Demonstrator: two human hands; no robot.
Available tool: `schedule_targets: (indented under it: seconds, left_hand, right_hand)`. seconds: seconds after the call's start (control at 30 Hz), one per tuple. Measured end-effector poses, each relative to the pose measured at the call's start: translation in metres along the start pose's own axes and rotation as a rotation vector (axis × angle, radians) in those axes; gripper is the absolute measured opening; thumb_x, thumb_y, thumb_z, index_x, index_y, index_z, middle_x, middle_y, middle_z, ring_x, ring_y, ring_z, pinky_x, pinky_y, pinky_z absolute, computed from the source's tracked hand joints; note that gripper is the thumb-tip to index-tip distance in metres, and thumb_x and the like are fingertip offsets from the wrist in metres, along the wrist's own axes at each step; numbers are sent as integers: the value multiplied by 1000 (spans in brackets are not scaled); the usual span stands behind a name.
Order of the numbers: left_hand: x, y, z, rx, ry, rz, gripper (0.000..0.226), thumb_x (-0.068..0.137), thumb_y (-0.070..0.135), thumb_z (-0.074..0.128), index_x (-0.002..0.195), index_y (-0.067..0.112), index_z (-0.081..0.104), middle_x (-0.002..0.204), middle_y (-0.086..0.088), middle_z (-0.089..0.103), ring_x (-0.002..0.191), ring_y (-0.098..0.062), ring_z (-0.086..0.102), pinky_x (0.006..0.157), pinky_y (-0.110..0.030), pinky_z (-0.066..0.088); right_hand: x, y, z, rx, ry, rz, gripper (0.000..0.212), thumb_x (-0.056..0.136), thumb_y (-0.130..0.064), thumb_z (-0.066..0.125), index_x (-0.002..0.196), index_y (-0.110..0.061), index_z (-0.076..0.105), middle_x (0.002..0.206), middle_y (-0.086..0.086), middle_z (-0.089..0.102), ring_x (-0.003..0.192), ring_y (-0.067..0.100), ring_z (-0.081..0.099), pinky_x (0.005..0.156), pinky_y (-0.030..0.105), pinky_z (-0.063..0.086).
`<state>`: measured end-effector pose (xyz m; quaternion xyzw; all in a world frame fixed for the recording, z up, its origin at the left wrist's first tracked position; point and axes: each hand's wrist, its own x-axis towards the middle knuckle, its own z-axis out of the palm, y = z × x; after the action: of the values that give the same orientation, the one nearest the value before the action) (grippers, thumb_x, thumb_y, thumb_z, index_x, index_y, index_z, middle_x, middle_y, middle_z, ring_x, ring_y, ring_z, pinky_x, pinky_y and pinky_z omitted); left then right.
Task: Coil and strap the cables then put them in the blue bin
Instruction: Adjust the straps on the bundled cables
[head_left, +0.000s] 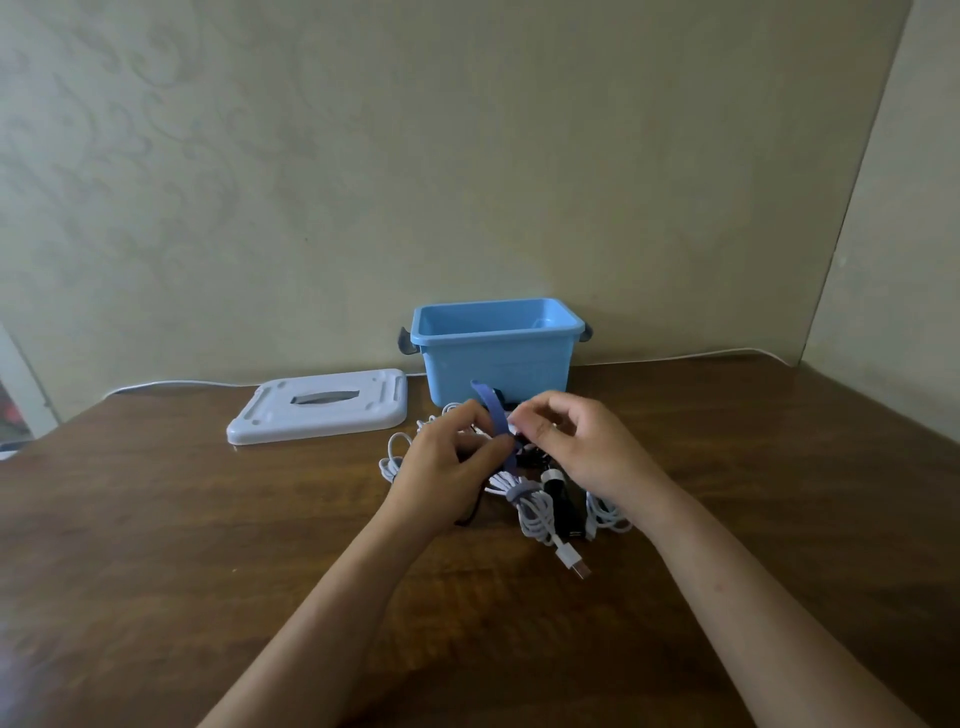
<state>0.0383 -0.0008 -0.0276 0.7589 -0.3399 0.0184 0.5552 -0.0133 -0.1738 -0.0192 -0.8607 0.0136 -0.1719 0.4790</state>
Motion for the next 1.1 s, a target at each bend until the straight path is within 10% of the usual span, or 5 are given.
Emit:
schedule_targets:
  seconds: [0.27, 0.67, 0.9, 1.1]
  left_hand:
    - [2, -3, -3, 135, 22, 35, 9, 94, 22, 67, 92, 15, 63, 77, 5, 68, 50, -1, 49, 52, -14, 38]
    - [6, -6, -11, 84, 5, -54, 9, 89, 22, 73, 87, 13, 70, 77, -3, 73, 76, -23, 69, 72, -36, 56]
    - [4, -6, -10, 173, 69, 46, 5, 87, 23, 76, 85, 26, 72, 74, 6, 72, 69, -8, 67, 65, -22, 54]
    - [6, -8, -9, 80, 138, -72, 18, 88, 20, 74, 73, 12, 69, 57, 7, 58, 55, -5, 50, 55, -19, 40]
  right_hand:
    - [-1, -1, 1, 333, -147, 208, 17, 94, -24, 71, 104, -10, 73, 98, 10, 78, 85, 29, 77, 87, 46, 61]
    - [-4, -1, 2, 374, -61, 86, 19, 83, 4, 78, 84, -14, 74, 96, 7, 76, 93, 18, 73, 78, 25, 59]
    - [-5, -3, 5, 347, -136, 113, 15, 90, -23, 76, 105, -23, 73, 100, -4, 76, 102, 14, 72, 90, 34, 59]
    - [-5, -2, 10, -193, 77, -227, 20, 77, -32, 86, 94, -32, 75, 94, -19, 68, 93, -2, 63, 80, 18, 51]
